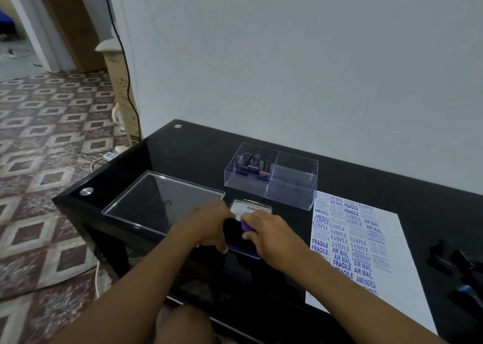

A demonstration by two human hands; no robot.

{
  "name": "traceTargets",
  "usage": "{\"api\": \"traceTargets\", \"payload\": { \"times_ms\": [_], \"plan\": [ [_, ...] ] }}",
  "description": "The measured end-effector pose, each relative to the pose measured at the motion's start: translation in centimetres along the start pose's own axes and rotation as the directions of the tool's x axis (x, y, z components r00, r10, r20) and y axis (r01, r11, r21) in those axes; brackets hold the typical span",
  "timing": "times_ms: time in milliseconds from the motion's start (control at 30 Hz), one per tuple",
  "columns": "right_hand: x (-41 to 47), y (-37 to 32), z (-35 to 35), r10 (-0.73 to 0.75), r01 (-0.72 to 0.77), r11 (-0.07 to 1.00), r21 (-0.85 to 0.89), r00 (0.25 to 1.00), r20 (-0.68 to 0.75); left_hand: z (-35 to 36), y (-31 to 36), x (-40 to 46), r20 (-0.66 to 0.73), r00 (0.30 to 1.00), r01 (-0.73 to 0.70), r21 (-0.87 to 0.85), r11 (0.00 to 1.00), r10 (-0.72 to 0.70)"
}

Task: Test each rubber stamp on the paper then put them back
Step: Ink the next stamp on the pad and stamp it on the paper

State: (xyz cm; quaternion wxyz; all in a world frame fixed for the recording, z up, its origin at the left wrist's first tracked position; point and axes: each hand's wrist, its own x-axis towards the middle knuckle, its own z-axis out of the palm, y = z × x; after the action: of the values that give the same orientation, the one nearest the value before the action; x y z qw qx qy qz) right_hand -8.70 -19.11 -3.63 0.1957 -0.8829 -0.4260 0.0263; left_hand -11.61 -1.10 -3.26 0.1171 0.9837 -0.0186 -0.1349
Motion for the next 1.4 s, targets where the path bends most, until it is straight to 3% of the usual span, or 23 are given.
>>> {"api": "traceTargets", "payload": {
  "times_ms": [200, 433, 700, 867, 1000, 1133, 1300, 1400],
  "plan": [
    [2.1, 0.8, -0.9, 0.045, -0.040, 0.998, 0.053, 0.994, -0.099, 0.1, -0.1, 0.1, -0.017, 1.000, 0.024, 0.023, 0.999, -0.023],
    [-0.8, -0.4, 1.6, -0.028, 0.033, 0.999, 0.025, 0.986, -0.165, 0.4, -0.2, 0.5, -0.025, 0.999, 0.026, 0.029, 0.999, -0.026],
    [0.5, -0.4, 0.0, 0.129, -0.113, 0.983, 0.148, 0.986, -0.102, 0.5, 0.3, 0.2, -0.014, 0.997, 0.070, 0.045, 0.997, -0.069],
    [-2.1, -0.6, -1.5, 0.178, -0.145, 0.971, 0.189, 0.969, -0.170, 0.3, 1.3, -0.1, 0.017, 0.996, 0.087, 0.121, 0.989, -0.090],
    [-5.7, 1.1, -4.0, 0.207, -0.172, 0.973, 0.156, 0.945, -0.253, 0.3, 4.2, 0.2, -0.047, 0.999, 0.015, 0.067, 0.998, -0.012],
    [-10.7, 4.1, -6.5, 0.328, -0.292, 0.943, 0.162, 0.900, -0.287, 1.0, 10.2, 1.1, -0.089, 0.986, -0.138, 0.047, 0.989, 0.142],
    [-16.1, 8.2, -9.3, 0.459, -0.437, 0.889, 0.138, 0.844, -0.278, 3.0, 16.0, 2.5, -0.006, 0.970, -0.245, -0.036, 0.969, 0.245],
    [-18.6, 10.1, -10.2, 0.494, -0.486, 0.868, 0.098, 0.832, -0.254, 4.3, 18.5, 3.2, 0.084, 0.963, -0.259, 0.023, 0.966, 0.256]
  ]
}}
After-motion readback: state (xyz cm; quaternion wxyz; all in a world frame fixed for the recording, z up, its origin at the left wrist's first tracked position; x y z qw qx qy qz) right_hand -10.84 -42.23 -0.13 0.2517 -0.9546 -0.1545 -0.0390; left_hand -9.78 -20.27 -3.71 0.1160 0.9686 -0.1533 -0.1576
